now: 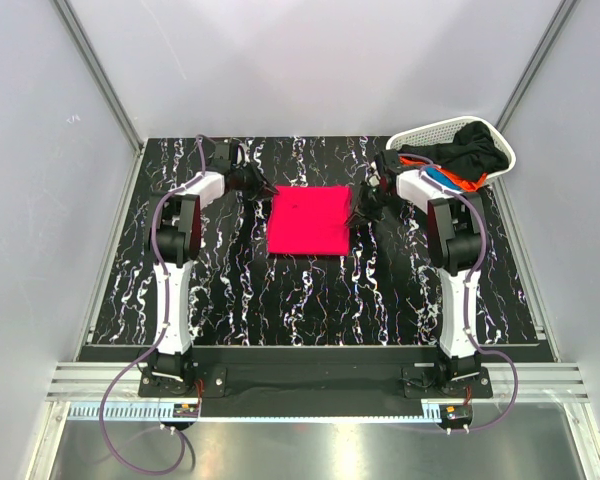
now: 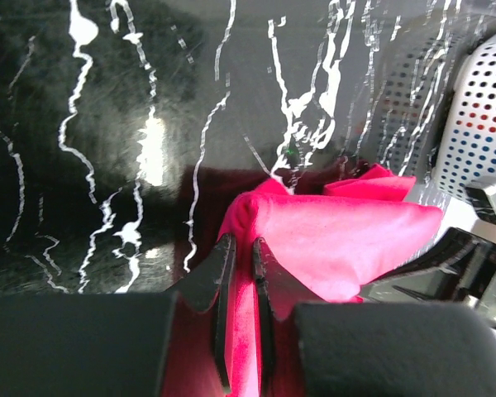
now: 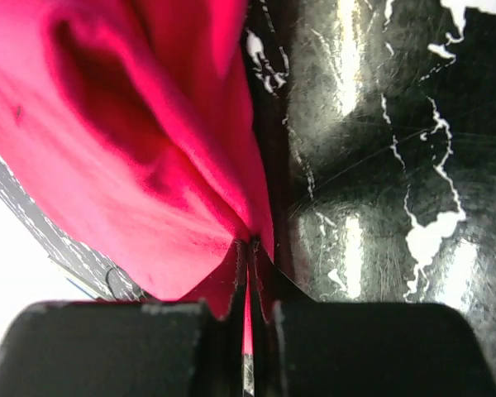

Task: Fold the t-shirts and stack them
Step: Fold the tshirt

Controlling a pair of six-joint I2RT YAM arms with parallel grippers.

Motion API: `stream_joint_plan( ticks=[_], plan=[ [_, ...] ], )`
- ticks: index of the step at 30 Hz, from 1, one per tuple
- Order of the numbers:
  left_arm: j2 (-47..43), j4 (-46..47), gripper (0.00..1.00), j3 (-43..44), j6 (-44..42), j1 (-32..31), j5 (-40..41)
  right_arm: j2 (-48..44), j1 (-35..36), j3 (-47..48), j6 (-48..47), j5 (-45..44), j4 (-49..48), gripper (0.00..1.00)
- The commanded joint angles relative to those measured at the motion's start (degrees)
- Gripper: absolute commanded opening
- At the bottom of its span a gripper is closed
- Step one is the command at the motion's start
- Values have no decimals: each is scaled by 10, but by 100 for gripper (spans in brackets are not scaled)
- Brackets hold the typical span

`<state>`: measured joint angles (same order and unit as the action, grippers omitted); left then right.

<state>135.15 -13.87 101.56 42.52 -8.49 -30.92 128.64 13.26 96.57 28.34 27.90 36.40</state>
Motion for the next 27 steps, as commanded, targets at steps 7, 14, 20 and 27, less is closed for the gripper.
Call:
stream_joint_plan(
  ticks=[7, 14, 20, 27],
  plan=[
    [-43, 6, 34, 7, -24, 10, 2, -43, 3, 54, -29, -57, 41, 30],
    [-137, -63, 53, -6, -83, 8, 48, -64, 5, 83, -7, -42, 49, 48],
    [-180, 82, 26, -118, 2, -15, -35, -37, 6, 96, 70, 1, -44, 42],
    [-119, 168, 15, -143, 10, -43, -54, 27, 5, 92, 93, 10, -168, 18]
  ],
)
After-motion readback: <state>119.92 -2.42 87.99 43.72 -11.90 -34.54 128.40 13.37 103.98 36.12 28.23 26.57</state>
